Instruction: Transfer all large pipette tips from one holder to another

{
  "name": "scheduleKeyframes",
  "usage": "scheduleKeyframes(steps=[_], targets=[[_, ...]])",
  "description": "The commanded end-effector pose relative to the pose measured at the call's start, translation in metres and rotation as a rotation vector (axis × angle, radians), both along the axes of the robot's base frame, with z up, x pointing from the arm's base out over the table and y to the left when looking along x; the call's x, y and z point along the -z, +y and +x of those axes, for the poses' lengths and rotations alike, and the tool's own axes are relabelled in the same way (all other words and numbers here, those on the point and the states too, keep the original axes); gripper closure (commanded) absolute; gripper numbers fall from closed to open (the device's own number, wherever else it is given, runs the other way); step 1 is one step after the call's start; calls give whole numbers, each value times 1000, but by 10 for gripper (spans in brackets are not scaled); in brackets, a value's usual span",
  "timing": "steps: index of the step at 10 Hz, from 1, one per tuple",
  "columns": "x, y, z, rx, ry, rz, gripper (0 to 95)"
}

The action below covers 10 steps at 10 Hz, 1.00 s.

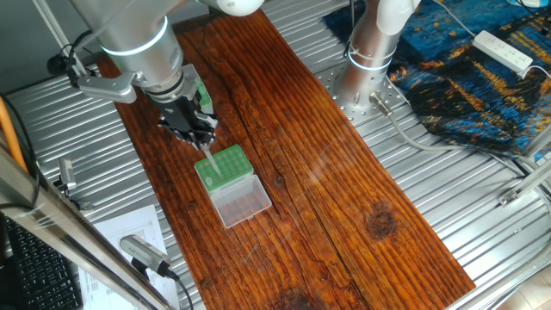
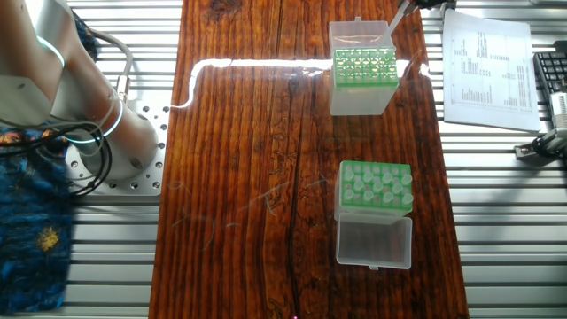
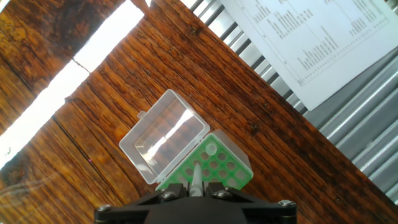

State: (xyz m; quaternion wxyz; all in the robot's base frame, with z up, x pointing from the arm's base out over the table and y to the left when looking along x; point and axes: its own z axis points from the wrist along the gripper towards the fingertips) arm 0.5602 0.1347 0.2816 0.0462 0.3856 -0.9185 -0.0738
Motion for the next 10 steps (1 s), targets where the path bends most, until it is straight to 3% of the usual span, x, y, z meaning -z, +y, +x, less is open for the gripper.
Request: scheduleKeyframes(steps=[1,10], targets=[[0,0,-1,1,3,-1,950],[1,-1,-2,5,16,18,950]])
